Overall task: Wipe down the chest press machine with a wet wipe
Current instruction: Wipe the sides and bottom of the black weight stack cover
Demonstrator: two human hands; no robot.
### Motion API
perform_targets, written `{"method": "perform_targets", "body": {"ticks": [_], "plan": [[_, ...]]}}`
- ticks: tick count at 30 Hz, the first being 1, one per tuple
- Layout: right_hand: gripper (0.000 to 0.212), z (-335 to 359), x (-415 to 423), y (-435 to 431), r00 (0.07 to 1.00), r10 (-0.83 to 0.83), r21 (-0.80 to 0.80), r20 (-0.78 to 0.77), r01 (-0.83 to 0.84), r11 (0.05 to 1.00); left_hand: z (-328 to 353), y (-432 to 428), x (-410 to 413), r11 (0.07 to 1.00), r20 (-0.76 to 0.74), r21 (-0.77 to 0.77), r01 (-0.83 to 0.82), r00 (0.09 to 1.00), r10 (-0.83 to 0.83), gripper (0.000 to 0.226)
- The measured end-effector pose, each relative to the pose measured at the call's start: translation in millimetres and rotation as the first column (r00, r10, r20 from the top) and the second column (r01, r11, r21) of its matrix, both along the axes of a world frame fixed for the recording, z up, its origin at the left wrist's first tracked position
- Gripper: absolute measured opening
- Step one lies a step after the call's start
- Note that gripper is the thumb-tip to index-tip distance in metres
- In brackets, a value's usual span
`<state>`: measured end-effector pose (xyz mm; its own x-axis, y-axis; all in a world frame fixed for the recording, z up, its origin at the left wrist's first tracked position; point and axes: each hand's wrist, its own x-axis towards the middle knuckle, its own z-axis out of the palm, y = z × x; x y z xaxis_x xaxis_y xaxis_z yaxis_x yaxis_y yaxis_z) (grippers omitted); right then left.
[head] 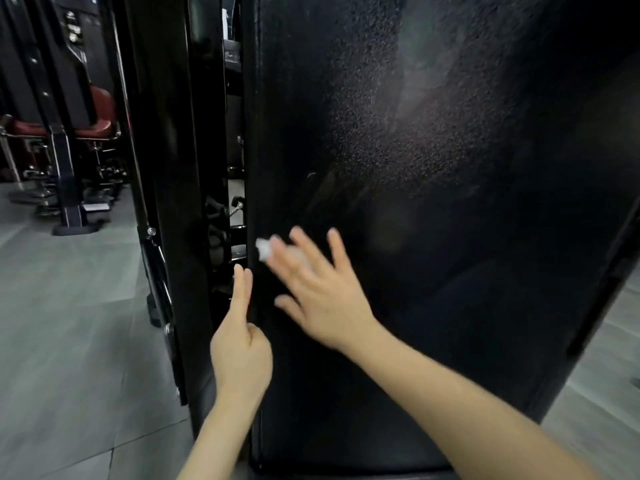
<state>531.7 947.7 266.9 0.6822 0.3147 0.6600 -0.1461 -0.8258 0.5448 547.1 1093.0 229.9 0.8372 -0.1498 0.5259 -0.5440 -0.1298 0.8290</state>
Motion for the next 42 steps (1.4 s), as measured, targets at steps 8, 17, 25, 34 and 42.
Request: {"method": "perform_targets", "body": {"ticks": [8,17,25,34,42], "plan": [[0.069,-24,-88,-91,0.978,-0.205,0.118,0.048,0.198,0.973,9,-8,-7,0.934,0.46,0.284,-0.219,0.885,0.068,0.082],[0.071,-71,-97,-86,0.945,-0.319,0.465,0.071,0.251,0.849,44,-55,-26,0.761,0.735,0.571,-0.308,0.604,-0.307,0.069],[0.068,-48,-135,-164,0.774,-0.595,0.807,0.216,0.201,0.556,69,-77,-27,0.651,0.788,0.615,-0.445,0.34,-0.512,0.07],[0.055,-64,-131,-129,0.833,-0.521,0.675,0.183,0.278,0.683,92,-124,-41,0.646,0.786,0.607,-0.463,0.23,-0.574,0.063],[0.052,-25,-152,-186,0.723,-0.644,0.774,0.25,0.25,0.582,118,-158,-45,0.666,0.796,0.581,-0.469,0.153,-0.586,0.059]]}}
